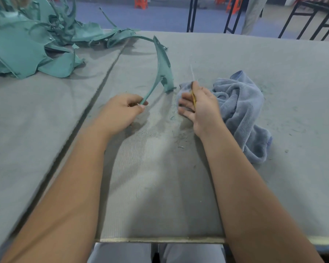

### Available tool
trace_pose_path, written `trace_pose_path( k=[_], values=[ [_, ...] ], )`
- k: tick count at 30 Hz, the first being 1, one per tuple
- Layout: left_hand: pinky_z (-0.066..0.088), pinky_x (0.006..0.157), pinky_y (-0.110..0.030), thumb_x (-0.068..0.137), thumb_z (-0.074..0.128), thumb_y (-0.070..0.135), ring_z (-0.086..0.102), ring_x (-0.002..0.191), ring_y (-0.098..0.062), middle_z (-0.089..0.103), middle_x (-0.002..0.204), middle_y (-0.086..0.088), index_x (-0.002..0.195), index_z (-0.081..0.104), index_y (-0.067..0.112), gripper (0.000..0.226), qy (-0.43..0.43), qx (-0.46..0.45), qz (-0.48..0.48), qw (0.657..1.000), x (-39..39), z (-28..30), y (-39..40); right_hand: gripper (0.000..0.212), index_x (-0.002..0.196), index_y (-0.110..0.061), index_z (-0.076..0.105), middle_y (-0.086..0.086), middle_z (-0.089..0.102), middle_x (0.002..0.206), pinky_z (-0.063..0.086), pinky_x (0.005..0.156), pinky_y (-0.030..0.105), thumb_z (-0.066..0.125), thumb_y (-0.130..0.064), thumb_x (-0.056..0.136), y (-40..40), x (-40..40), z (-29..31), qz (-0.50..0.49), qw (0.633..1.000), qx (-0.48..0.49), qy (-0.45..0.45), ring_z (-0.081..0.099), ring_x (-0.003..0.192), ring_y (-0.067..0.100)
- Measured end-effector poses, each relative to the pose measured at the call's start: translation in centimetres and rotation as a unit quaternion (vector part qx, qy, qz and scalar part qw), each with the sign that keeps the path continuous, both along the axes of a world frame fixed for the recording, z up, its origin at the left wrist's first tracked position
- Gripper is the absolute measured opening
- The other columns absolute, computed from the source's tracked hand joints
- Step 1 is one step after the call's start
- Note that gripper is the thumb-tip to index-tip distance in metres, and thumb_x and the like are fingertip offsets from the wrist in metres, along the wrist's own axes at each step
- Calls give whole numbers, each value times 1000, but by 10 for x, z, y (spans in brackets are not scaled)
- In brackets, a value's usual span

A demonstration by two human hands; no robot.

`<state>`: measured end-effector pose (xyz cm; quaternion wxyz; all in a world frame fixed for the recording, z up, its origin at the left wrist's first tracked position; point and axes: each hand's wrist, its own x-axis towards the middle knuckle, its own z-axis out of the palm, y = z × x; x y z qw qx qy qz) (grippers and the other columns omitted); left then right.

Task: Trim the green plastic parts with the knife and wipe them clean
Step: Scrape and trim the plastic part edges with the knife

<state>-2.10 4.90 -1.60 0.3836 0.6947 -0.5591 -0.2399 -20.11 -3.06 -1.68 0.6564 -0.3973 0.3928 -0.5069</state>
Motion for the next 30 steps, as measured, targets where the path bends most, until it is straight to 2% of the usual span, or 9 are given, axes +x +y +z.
trace_pose_path(
  k=[2, 6, 8, 10, 13, 17, 20, 26, 30],
  values=[
    [50, 77, -42, 90, 48, 16, 60, 86, -32, 64, 89, -8, 114, 64, 19, 29, -89, -26, 43, 995, -2, -2, -4, 20, 84, -19, 55, -2, 57, 72, 55, 73, 30, 50, -30, 100, -5, -10, 2, -26, 1000, 3, -7, 57, 71, 13],
    [52, 75, -41, 95, 42, 35, 62, 82, -24, 65, 84, 2, 136, 41, 41, 41, -111, -68, 9, 991, -11, -9, -7, 31, 73, -16, 46, -1, 42, 59, 24, 49, 24, 43, -23, 103, -10, -13, 2, -83, 995, -55, 10, 28, 49, 11],
    [52, 77, -42, 101, 40, 42, 64, 81, -23, 68, 86, -4, 135, 45, 37, 35, -104, -68, -2, 992, -14, -13, -9, 32, 70, -18, 49, 5, 47, 67, 32, 49, 25, 46, -26, 101, -12, -12, 1, -156, 974, -93, 136, 37, 56, 14],
    [50, 75, -40, 101, 42, 36, 63, 80, -21, 68, 88, -4, 122, 56, 30, 26, -96, -80, 22, 992, -15, -13, -10, 29, 75, -14, 53, 15, 61, 91, 49, 75, 35, 48, -29, 100, -19, -19, -3, -227, 930, -119, 265, 52, 79, 19],
    [53, 65, -30, 97, 45, 19, 62, 64, -10, 65, 80, 2, 101, 59, 27, 16, 32, -82, 79, 993, -15, -10, -14, 28, 88, -4, 63, 18, 58, 115, 42, 99, 34, 51, -27, 98, -26, -36, -5, -267, 888, -136, 348, 53, 102, 26],
    [40, 43, -18, 93, 37, 2, 47, 45, -6, 66, 78, 2, 98, 57, 20, 27, 275, -21, 100, 956, -14, -2, -20, 24, 92, -11, 72, 10, 53, 109, 31, 90, 21, 59, -32, 90, -14, -37, -4, -323, 773, -255, 482, 48, 104, 25],
    [21, 33, -16, 99, 36, 14, 26, 36, -5, 51, 58, 3, 88, 52, 16, 19, 387, 2, 82, 918, -12, 0, -21, 19, 83, -18, 67, 1, 56, 85, 31, 69, 26, 58, -32, 92, -5, -22, -3, -213, 815, -317, 435, 48, 79, 16],
    [37, 60, -15, 102, 43, 23, 45, 60, 2, 53, 65, 19, 114, 65, 21, 25, 38, -227, 84, 970, -12, -1, -13, 22, 72, -23, 58, -1, 46, 51, 34, 47, 25, 60, -19, 94, 13, 1, -1, -35, 954, -237, 180, 39, 46, 9],
    [45, 82, -33, 98, 45, 19, 61, 102, -23, 69, 109, -3, 138, 52, 23, 40, -197, -114, 82, 970, -22, -12, -18, 17, 82, -18, 57, -6, 52, 53, 36, 51, 19, 53, -7, 95, 13, 5, -2, 41, 981, -169, 87, 44, 49, 6]
  ],
)
